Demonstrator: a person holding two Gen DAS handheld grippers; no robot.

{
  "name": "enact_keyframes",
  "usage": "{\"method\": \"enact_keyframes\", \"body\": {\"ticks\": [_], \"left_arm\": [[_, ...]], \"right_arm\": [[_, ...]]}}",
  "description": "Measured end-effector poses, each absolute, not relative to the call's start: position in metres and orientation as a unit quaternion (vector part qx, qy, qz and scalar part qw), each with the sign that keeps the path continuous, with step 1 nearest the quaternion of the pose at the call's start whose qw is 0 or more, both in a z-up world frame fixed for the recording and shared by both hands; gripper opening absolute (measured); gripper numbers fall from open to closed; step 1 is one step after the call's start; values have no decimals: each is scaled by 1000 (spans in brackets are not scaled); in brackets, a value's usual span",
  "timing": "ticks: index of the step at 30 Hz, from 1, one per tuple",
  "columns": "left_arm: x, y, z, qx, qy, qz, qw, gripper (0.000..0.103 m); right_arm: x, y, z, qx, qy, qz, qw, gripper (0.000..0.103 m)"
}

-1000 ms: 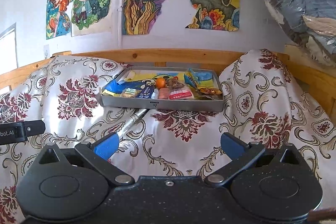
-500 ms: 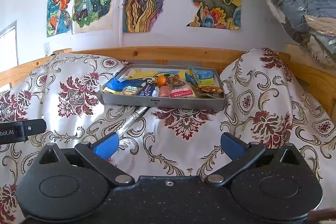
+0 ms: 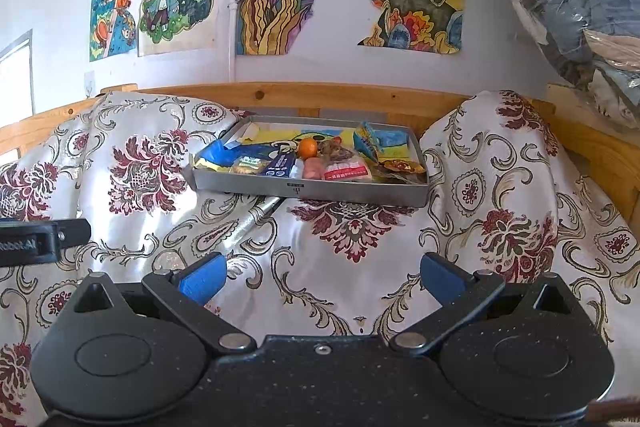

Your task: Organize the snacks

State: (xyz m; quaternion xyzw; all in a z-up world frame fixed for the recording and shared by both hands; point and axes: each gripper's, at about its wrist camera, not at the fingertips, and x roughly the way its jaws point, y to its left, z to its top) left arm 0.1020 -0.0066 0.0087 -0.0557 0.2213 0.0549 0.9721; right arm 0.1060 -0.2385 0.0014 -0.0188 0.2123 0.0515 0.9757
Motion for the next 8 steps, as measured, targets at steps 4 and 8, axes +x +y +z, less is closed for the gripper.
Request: {"method": "enact_keyframes", "body": {"ticks": [4, 8], "left_arm": [[100, -4, 8, -55, 214, 52, 974, 103], [100, -4, 8, -54, 212, 50, 975, 103]], "right_arm": [[108, -238, 1, -23, 215, 52, 975, 102], [108, -238, 1, -27, 217, 53, 974, 102]]}}
